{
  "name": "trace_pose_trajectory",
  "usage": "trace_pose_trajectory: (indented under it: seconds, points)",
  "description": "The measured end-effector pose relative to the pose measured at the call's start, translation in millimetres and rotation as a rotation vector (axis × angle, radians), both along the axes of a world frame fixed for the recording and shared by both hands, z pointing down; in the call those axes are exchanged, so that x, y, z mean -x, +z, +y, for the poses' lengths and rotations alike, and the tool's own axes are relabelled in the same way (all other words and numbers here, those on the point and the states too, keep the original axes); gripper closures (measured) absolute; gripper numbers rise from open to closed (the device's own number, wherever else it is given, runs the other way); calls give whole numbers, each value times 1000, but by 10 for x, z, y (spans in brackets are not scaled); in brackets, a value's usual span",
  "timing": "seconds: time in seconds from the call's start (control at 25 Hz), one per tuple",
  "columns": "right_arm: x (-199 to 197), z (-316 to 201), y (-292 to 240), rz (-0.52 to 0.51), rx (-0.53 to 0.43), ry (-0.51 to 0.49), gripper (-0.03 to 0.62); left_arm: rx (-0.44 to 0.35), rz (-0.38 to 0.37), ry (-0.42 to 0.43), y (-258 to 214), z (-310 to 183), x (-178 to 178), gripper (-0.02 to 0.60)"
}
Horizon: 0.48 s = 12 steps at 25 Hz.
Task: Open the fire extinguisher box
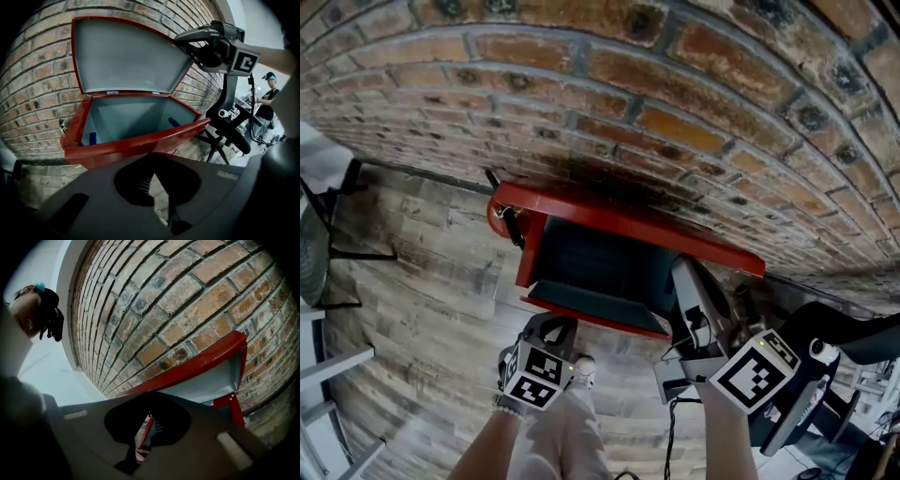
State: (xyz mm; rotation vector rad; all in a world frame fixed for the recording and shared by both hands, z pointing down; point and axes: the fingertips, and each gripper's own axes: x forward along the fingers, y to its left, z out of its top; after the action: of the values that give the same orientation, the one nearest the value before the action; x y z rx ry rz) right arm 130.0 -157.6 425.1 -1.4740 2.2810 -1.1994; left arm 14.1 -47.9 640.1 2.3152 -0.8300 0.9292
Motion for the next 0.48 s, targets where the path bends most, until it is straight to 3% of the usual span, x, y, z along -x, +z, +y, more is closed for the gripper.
trace_pose_trajectory:
  seconds: [0.48]
  points:
    - [-247,-542,-203,133,-101,3,599,-3,3,1,-2,-2,3,578]
